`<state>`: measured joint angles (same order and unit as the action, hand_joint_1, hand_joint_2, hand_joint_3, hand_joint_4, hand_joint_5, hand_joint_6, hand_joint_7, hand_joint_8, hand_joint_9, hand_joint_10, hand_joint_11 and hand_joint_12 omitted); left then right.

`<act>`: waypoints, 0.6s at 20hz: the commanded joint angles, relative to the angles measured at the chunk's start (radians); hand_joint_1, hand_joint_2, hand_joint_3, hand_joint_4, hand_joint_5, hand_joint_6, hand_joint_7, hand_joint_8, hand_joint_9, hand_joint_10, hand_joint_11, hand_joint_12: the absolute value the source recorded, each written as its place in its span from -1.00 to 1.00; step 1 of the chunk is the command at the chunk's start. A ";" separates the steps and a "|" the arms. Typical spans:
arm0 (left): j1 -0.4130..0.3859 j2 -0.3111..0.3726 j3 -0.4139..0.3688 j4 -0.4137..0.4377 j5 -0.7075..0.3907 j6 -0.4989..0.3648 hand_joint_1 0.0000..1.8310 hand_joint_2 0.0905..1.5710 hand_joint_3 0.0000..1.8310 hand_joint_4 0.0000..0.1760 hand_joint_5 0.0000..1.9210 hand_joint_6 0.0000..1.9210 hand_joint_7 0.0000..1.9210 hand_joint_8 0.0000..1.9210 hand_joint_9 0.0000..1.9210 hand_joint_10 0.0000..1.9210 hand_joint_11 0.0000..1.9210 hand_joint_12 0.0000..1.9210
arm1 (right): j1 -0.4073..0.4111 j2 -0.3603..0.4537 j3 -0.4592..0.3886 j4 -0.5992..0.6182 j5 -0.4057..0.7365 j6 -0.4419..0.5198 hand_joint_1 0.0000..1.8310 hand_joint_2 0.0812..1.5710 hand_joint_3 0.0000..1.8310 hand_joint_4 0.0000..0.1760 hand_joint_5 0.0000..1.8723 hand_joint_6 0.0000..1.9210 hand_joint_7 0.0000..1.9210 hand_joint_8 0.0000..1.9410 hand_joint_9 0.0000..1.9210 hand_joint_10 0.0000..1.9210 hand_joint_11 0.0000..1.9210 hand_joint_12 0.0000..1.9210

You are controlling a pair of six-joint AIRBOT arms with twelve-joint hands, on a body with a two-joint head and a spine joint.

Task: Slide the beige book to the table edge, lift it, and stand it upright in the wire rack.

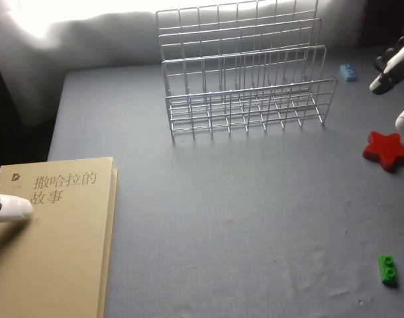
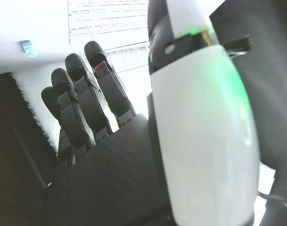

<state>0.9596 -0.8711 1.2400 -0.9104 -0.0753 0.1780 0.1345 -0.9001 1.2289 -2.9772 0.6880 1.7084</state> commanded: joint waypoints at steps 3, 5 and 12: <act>-0.007 0.001 0.008 -0.008 -0.057 -0.008 -0.22 0.34 -1.00 -1.00 -0.80 -0.99 -0.80 -0.99 -0.81 -0.99 -1.00 -0.49 | 0.012 0.008 0.016 -0.035 -0.081 0.009 -0.79 0.37 -1.00 -1.00 -0.63 -1.00 -0.60 -1.00 -0.60 -1.00 -1.00 -0.01; -0.007 0.001 0.006 -0.008 -0.057 -0.007 -0.09 0.35 -1.00 -1.00 -0.64 -0.99 -0.66 -0.99 -0.68 -0.98 -1.00 -0.28 | 0.011 0.008 0.022 -0.035 -0.082 0.013 -0.81 0.38 -1.00 -1.00 -0.64 -1.00 -0.61 -1.00 -0.60 -1.00 -0.99 0.00; -0.007 0.003 0.000 -0.008 -0.057 -0.004 0.20 0.56 -0.99 -1.00 -0.25 0.40 -0.20 -0.95 -0.21 -0.91 -0.65 0.19 | 0.011 0.011 0.026 -0.035 -0.074 0.017 -0.81 0.38 -1.00 -1.00 -0.62 -0.99 -0.59 -0.99 -0.58 -0.99 -0.97 0.02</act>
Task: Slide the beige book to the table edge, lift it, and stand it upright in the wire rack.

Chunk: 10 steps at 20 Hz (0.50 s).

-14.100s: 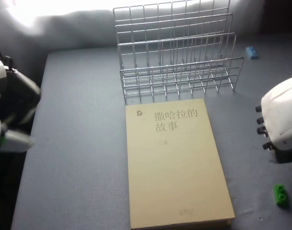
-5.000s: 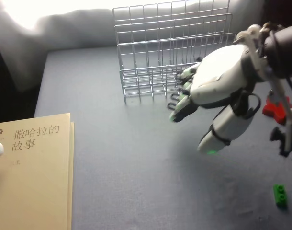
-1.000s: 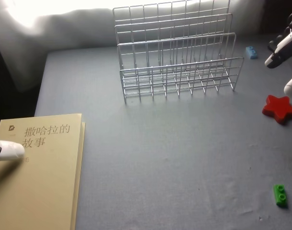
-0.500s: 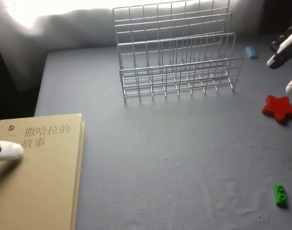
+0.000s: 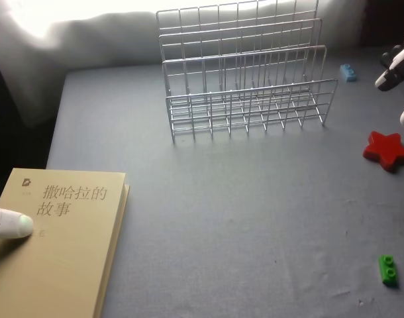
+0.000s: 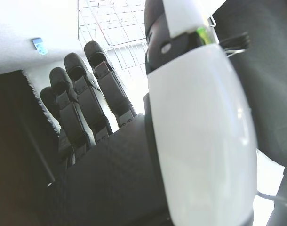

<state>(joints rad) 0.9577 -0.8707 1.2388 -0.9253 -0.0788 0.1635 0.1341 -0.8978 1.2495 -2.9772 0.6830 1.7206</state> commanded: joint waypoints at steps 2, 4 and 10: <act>-0.005 0.004 0.000 0.007 -0.053 0.011 0.43 0.53 -1.00 -1.00 -0.20 0.35 -0.24 0.30 -0.22 0.26 -0.40 0.31 | 0.012 0.009 0.005 -0.035 -0.069 0.007 -0.83 0.39 -1.00 -1.00 -0.60 -0.99 -0.58 -0.99 -0.58 -0.99 -0.96 0.03; -0.005 0.005 0.000 0.007 -0.053 0.011 0.62 0.47 -1.00 -1.00 -0.30 0.23 -0.21 0.36 -0.17 0.40 -0.10 0.59 | 0.012 0.009 0.005 -0.035 -0.067 0.012 -0.83 0.39 -1.00 -1.00 -0.62 -1.00 -0.58 -0.99 -0.58 -0.99 -0.95 0.03; -0.024 0.018 0.002 0.007 -0.131 0.014 0.62 0.50 -1.00 -1.00 -0.25 0.30 -0.35 0.45 -0.23 0.44 -0.25 0.66 | 0.014 0.014 0.008 -0.035 -0.062 -0.010 -0.80 0.38 -1.00 -1.00 -0.61 -0.99 -0.59 -1.00 -0.58 -1.00 -0.96 0.02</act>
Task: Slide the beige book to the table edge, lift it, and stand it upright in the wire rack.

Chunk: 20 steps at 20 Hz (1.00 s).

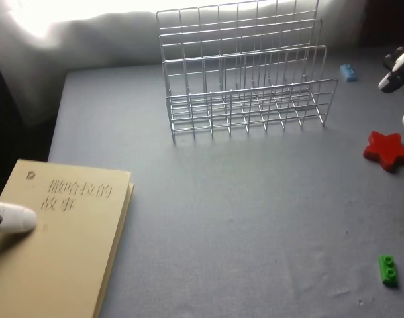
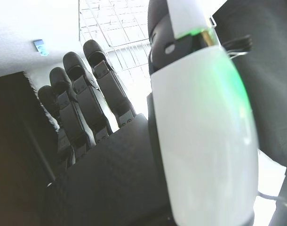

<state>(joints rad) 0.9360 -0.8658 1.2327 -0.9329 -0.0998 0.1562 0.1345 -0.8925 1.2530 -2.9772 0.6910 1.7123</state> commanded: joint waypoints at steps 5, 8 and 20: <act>-0.027 0.046 -0.031 0.015 -0.316 0.019 0.61 0.53 -1.00 -1.00 -0.23 0.32 -0.38 0.46 -0.28 0.49 -0.32 0.69 | 0.019 0.010 0.019 -0.035 -0.074 -0.002 -0.78 0.37 -1.00 -1.00 -0.59 -0.99 -0.57 -0.99 -0.56 -0.99 -0.94 0.02; -0.048 0.070 -0.055 0.029 -0.364 0.018 0.62 0.47 -1.00 -1.00 -0.09 0.15 -0.28 0.37 -0.19 0.39 -0.27 0.67 | 0.019 0.010 0.019 -0.035 -0.075 0.001 -0.80 0.37 -1.00 -1.00 -0.60 -1.00 -0.59 -1.00 -0.58 -1.00 -0.96 0.02; -0.109 0.182 -0.170 0.202 -0.751 -0.382 0.62 0.46 -1.00 -1.00 -0.09 0.16 -0.25 0.31 -0.18 0.35 -0.27 0.69 | 0.019 0.018 0.019 -0.035 -0.075 0.001 -0.79 0.37 -1.00 -1.00 -0.61 -1.00 -0.59 -1.00 -0.57 -1.00 -0.96 0.02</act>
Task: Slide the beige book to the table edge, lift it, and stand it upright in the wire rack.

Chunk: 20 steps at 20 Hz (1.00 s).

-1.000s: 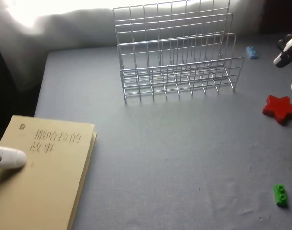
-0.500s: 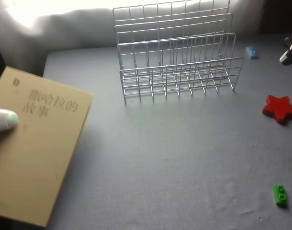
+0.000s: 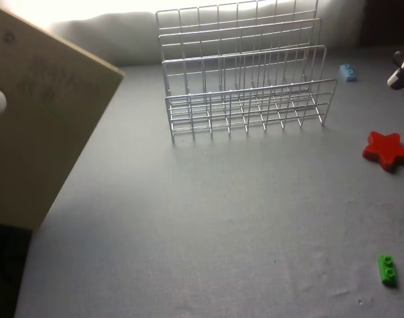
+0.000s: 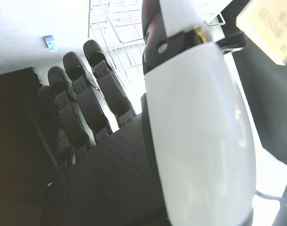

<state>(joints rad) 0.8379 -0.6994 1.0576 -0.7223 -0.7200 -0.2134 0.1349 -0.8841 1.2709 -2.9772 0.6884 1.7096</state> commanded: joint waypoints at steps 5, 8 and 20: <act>-0.033 0.033 0.006 -0.009 -0.276 -0.128 0.61 0.48 -1.00 -1.00 -0.12 0.19 -0.33 0.37 -0.23 0.42 -0.22 0.68 | 0.018 0.012 0.002 -0.035 -0.072 0.005 -0.79 0.37 -1.00 -1.00 -0.61 -1.00 -0.60 -1.00 -0.59 -1.00 -0.96 0.01; -0.065 0.031 0.010 -0.009 -0.351 -0.153 0.61 0.51 -1.00 -1.00 -0.17 0.27 -0.37 0.39 -0.29 0.45 -0.27 0.69 | 0.018 0.013 0.002 -0.035 -0.074 0.005 -0.79 0.36 -1.00 -1.00 -0.61 -1.00 -0.58 -0.99 -0.58 -1.00 -0.94 0.02; -0.076 -0.011 0.041 0.203 -0.581 -0.195 0.62 0.44 -1.00 -1.00 -0.06 0.10 -0.24 0.30 -0.17 0.32 -0.17 0.63 | 0.018 0.018 0.004 -0.035 -0.074 0.005 -0.75 0.35 -1.00 -1.00 -0.62 -1.00 -0.60 -1.00 -0.59 -0.99 -0.94 0.02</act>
<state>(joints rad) 0.7696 -0.7170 1.0908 -0.5022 -1.1568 -0.3931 0.1349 -0.8742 1.2720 -2.9772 0.6880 1.7096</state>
